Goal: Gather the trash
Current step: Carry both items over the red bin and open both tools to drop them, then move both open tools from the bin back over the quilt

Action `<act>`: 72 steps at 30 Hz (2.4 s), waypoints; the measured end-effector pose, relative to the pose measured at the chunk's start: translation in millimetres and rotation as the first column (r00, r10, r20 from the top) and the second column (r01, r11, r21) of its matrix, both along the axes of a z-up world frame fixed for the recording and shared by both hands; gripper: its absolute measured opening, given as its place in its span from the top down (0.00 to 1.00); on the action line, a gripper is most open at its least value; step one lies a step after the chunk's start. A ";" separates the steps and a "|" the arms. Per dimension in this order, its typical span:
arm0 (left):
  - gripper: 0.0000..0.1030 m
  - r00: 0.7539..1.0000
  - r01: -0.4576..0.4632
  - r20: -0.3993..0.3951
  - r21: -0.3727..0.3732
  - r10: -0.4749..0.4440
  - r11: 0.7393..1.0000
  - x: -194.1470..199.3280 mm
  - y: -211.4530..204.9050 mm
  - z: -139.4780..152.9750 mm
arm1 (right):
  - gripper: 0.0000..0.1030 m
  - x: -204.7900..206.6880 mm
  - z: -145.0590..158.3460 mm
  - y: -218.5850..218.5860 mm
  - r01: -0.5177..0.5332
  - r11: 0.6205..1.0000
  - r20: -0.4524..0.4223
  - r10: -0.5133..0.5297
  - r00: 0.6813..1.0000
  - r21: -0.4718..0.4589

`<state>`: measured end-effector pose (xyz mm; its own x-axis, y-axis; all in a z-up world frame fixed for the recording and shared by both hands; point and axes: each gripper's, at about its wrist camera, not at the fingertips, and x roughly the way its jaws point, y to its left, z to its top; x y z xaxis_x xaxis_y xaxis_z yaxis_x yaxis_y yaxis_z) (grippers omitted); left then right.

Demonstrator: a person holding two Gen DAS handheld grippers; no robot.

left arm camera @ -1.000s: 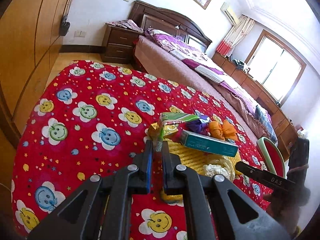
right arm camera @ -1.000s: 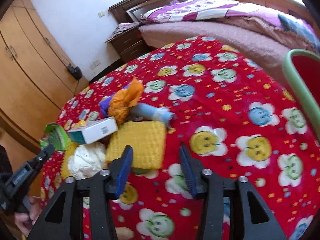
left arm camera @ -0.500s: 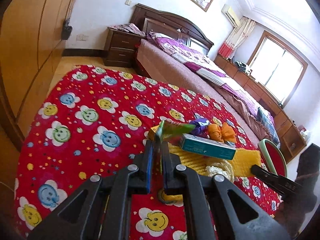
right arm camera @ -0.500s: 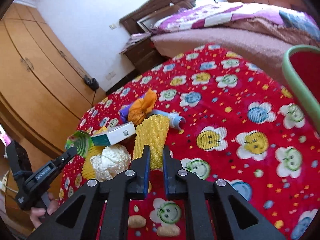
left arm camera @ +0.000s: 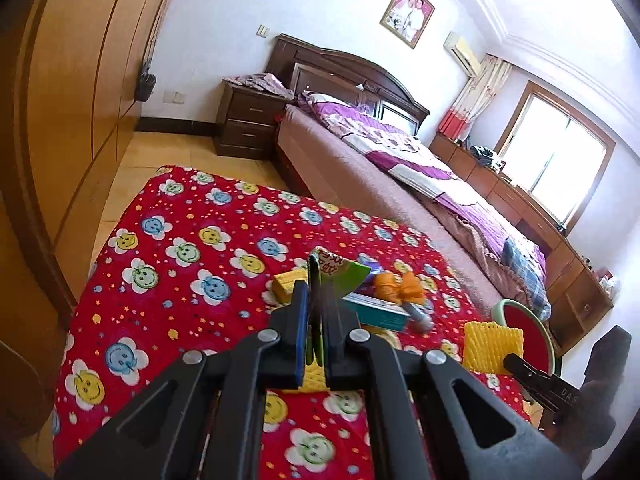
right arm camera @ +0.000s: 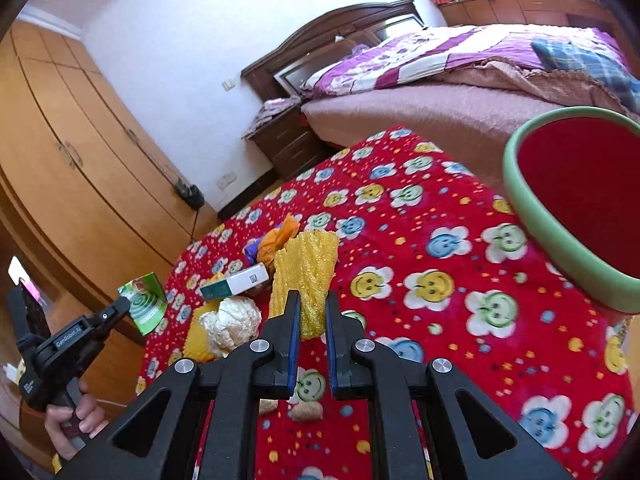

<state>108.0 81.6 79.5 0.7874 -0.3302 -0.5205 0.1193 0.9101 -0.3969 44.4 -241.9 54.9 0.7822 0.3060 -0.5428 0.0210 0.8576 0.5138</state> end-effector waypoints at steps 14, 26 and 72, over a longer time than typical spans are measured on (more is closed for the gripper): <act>0.96 0.991 0.108 0.072 0.029 -0.110 0.994 -32.8 -65.0 48.4 | 0.89 -49.8 24.6 -52.9 0.056 0.995 0.099 -0.064 0.993 0.080; 0.96 0.932 0.355 0.065 0.042 -0.358 0.934 -19.1 -171.5 50.7 | 0.89 -93.8 30.1 -115.6 0.239 0.966 0.131 -0.250 0.959 0.096; 0.78 0.798 0.603 -0.109 0.162 -0.593 0.782 -1.1 -354.9 -18.9 | 0.72 -103.8 -30.9 -196.5 0.440 0.893 -0.054 -0.437 0.898 0.088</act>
